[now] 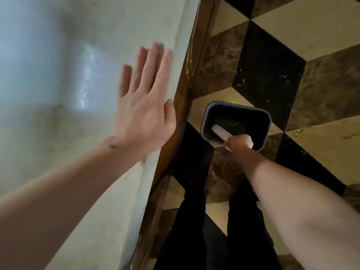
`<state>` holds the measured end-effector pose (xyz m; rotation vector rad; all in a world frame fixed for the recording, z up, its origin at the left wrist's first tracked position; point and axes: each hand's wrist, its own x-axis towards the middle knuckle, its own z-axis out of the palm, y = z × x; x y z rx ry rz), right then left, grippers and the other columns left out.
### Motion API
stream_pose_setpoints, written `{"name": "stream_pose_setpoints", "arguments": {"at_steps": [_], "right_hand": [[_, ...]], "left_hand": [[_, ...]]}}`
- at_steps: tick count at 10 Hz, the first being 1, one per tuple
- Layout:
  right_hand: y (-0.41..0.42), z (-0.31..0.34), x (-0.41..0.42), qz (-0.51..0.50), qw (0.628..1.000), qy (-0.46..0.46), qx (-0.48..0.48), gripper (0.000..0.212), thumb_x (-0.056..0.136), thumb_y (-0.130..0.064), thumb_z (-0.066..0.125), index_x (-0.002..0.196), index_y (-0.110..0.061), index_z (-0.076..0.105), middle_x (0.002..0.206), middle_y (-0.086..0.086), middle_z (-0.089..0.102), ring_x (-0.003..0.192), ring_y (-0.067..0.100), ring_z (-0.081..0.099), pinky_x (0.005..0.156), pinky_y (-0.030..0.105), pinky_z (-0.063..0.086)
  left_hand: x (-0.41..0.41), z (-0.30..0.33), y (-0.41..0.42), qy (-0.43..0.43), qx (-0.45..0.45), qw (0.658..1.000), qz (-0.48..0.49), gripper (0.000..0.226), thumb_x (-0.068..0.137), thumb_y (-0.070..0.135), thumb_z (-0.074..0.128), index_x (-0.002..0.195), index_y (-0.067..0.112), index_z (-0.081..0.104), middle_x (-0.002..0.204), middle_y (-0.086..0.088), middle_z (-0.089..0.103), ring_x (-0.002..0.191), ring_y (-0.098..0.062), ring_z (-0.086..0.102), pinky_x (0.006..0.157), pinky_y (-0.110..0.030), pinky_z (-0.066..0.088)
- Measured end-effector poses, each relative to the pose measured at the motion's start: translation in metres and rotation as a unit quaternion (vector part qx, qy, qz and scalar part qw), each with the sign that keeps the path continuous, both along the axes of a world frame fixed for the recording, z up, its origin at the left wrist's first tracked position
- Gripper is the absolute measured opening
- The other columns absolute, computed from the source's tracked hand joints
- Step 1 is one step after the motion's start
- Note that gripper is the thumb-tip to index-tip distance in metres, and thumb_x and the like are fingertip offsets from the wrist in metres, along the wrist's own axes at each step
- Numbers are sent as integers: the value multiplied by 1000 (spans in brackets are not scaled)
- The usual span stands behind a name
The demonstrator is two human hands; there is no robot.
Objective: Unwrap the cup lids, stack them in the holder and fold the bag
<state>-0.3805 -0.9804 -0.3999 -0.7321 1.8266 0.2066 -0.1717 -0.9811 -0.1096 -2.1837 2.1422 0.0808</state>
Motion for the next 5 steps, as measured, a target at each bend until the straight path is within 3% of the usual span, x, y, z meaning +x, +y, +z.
{"name": "stream_pose_setpoints", "arguments": {"at_steps": [1, 2, 3, 4, 5], "right_hand": [[-10, -18, 6, -27, 1000, -11, 10, 35, 88, -20, 74, 116, 1, 68, 84, 9, 70, 73, 24, 68, 57, 24, 53], [-18, -29, 8, -29, 996, -86, 4, 34, 98, -16, 64, 124, 6, 63, 72, 3, 56, 56, 12, 55, 35, 13, 40], [-12, -20, -2, -25, 996, -89, -4, 35, 99, -21, 62, 120, 7, 64, 72, 4, 58, 58, 14, 58, 41, 17, 49], [8, -4, -20, -7, 996, -88, 15, 37, 99, -23, 59, 118, 8, 65, 84, 12, 67, 76, 25, 67, 81, 42, 63], [31, 16, -28, 17, 995, -90, 26, 35, 100, -20, 55, 118, 8, 66, 90, 15, 66, 80, 27, 65, 88, 46, 61]], "left_hand": [[0, -4, 1, 15, -5, 1000, 12, 81, 93, 24, 44, 163, 17, 4, 172, -8, 3, 158, -28, -3, 128, -50, 1], [3, -9, 3, -3, -23, 1000, 4, 84, 90, 23, 46, 163, 18, 5, 172, -8, 5, 158, -28, -1, 128, -49, 1], [-1, -5, -1, 4, -18, 1000, 9, 82, 91, 23, 45, 163, 18, 5, 172, -8, 4, 158, -28, -1, 128, -49, 1], [-1, -3, 1, 15, -5, 1000, 17, 83, 91, 22, 45, 163, 19, 2, 172, -8, 2, 158, -28, -4, 128, -51, 1], [3, -5, 0, 1, -20, 1000, 12, 85, 90, 23, 45, 163, 19, 2, 172, -8, 3, 158, -28, -2, 127, -51, 1]]}}
